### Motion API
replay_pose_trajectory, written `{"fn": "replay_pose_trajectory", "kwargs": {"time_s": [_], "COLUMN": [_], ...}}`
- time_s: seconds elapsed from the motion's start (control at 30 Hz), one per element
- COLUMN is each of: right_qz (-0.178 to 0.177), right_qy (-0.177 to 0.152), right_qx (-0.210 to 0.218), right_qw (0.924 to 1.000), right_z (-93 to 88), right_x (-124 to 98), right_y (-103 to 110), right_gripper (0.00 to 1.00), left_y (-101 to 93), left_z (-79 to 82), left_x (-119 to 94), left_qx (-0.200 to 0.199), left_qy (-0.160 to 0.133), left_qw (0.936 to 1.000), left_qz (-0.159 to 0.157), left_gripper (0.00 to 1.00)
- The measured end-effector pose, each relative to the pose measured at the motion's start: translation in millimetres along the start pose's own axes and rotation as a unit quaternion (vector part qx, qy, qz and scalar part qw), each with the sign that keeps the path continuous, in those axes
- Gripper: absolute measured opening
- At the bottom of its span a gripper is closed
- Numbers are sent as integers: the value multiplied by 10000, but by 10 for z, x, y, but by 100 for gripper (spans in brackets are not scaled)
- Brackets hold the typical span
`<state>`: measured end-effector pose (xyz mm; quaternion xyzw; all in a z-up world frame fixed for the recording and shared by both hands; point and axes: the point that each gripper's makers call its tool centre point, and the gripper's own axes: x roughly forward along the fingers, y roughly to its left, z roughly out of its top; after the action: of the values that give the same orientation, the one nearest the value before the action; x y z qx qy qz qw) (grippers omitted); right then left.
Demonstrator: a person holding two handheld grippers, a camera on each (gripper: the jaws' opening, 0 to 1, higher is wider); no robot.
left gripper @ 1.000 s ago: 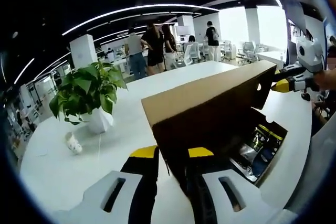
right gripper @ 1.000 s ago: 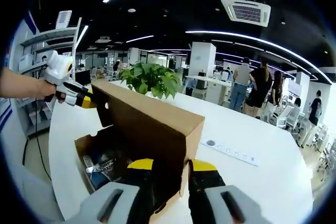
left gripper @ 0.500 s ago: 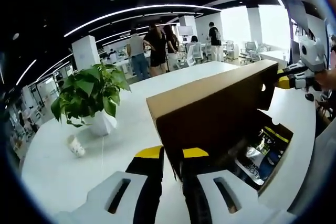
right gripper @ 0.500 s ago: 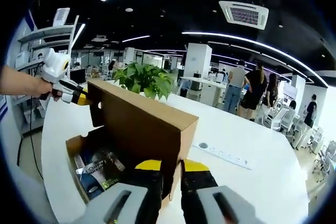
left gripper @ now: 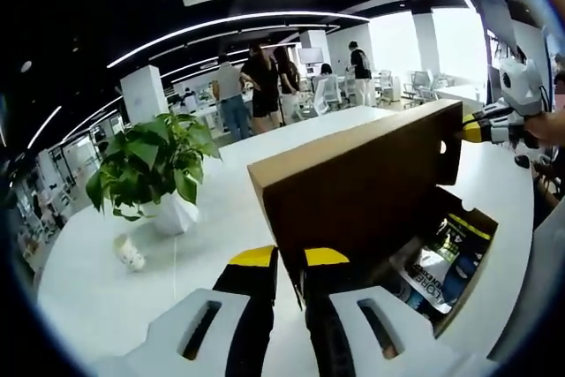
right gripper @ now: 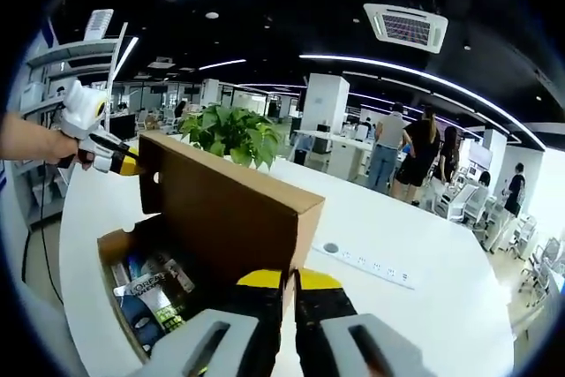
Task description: Operate the shoe box by opening the lid, removing the specified soft item, and placing it in the target area until the item is outside and the box remains undamaged.
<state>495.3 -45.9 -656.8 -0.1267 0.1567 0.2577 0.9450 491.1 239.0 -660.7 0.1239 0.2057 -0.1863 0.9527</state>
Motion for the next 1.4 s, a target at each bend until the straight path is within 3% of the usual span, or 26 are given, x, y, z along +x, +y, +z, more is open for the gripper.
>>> {"fn": "replay_pose_trajectory", "kwargs": {"time_s": [0.33,0.67,1.4], "right_qz": [-4,-4,14], "right_qy": [19,42,52], "right_qx": [-1,-45,27], "right_qw": [10000,10000,10000], "right_z": [11,30,69], "right_x": [42,90,203], "right_y": [-39,-66,-153], "right_gripper": [0,0,0], "left_y": [-25,-5,-55], "left_z": [-62,-287,-620], "left_x": [67,121,270], "left_qx": [4,-42,-212], "left_qy": [42,259,593], "left_qw": [10000,9997,9980], "left_qz": [-45,-20,-76], "left_gripper": [10,11,8]}}
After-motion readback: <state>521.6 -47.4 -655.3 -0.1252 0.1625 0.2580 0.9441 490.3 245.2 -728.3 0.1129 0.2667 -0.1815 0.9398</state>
